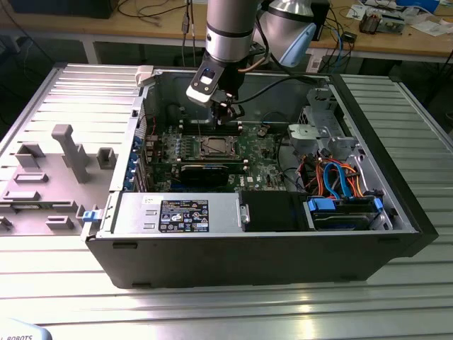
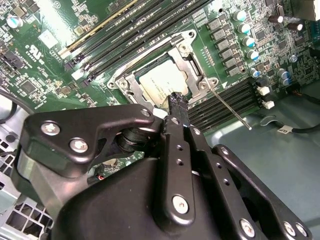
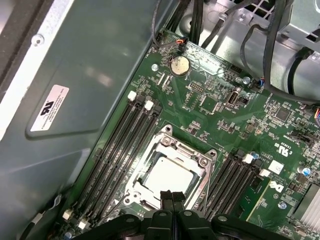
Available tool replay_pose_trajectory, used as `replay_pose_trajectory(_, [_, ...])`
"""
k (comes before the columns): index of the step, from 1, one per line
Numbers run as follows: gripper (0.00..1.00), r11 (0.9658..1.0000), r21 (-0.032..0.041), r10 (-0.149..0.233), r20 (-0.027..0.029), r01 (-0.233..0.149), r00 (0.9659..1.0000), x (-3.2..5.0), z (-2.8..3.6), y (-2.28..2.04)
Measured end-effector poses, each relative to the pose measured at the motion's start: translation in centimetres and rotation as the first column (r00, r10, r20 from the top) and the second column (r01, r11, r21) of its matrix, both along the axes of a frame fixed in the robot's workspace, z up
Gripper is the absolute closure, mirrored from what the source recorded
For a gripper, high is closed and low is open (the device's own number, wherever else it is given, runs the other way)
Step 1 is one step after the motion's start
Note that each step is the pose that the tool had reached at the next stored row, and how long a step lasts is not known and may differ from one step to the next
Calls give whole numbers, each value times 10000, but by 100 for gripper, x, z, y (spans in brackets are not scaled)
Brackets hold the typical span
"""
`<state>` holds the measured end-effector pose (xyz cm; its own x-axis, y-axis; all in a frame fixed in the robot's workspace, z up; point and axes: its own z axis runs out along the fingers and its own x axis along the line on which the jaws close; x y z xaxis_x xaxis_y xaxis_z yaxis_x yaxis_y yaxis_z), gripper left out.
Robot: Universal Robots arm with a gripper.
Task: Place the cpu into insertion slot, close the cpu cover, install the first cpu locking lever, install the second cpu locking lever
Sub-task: 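Install the first cpu locking lever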
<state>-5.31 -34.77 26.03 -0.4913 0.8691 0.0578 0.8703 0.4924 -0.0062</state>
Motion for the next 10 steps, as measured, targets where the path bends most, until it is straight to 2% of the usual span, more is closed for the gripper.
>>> replay_pose_trajectory(10, [89,9999,2,166,1,-166,9999,0,0,-3])
